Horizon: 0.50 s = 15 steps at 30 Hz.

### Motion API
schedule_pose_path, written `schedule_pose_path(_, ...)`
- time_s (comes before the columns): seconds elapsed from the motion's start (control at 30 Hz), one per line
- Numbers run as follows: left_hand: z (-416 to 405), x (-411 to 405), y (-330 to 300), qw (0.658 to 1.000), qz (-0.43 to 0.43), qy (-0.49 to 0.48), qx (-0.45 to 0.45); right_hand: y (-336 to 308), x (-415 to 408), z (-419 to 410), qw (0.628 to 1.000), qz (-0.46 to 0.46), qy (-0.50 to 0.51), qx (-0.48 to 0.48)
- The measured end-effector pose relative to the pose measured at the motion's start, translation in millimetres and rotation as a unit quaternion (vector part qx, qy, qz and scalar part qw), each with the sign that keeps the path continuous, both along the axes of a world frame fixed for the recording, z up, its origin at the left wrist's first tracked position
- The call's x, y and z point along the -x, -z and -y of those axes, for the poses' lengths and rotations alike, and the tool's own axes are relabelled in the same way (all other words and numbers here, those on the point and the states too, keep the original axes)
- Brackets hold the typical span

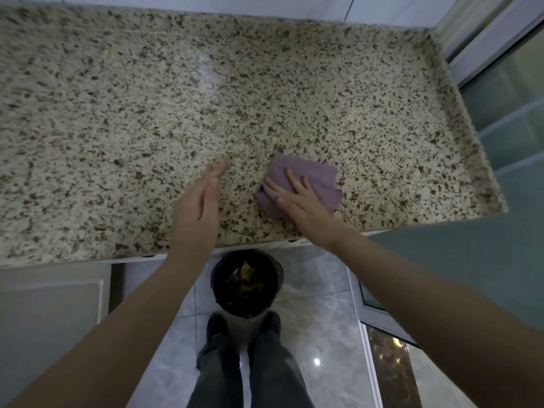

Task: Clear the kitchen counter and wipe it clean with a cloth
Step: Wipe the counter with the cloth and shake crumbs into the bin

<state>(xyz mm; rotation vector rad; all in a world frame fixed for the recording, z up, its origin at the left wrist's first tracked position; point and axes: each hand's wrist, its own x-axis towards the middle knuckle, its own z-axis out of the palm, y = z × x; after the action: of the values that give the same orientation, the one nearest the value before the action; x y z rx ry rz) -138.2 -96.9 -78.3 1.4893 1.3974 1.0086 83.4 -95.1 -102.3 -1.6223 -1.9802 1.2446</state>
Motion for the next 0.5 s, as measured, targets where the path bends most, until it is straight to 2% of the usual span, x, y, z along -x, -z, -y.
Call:
schedule_pose_path(0.1,-1.0,4.0,-4.1,1.0,0.005,0.007,-0.01,-9.6,0.7,-2.4,0.998,0.049,-0.04,-0.02)
schedule_pose_path(0.2,-3.0,10.0,-7.3,1.0,0.008,-0.002,-0.018,-17.1,-2.2,-12.4,0.992,-0.051,0.098,-0.055)
schedule_pose_path(0.23,-3.4,13.2,-7.5,1.0,0.01,-0.007,-0.017,-15.5,-1.0,-17.4,0.99,-0.039,0.114,-0.078)
schedule_pose_path(0.33,-4.2,21.6,-4.0,1.0,0.011,-0.013,-0.015,4.4,9.7,-18.7,0.987,0.127,0.043,-0.085)
schedule_pose_path(0.43,-4.7,27.8,2.3,1.0,0.016,-0.013,-0.014,25.5,23.4,-7.3,0.94,0.299,-0.006,-0.165)
schedule_pose_path(0.5,-4.2,30.9,5.4,1.0,0.016,-0.014,-0.015,31.7,29.5,-4.4,0.916,0.344,0.004,-0.206)
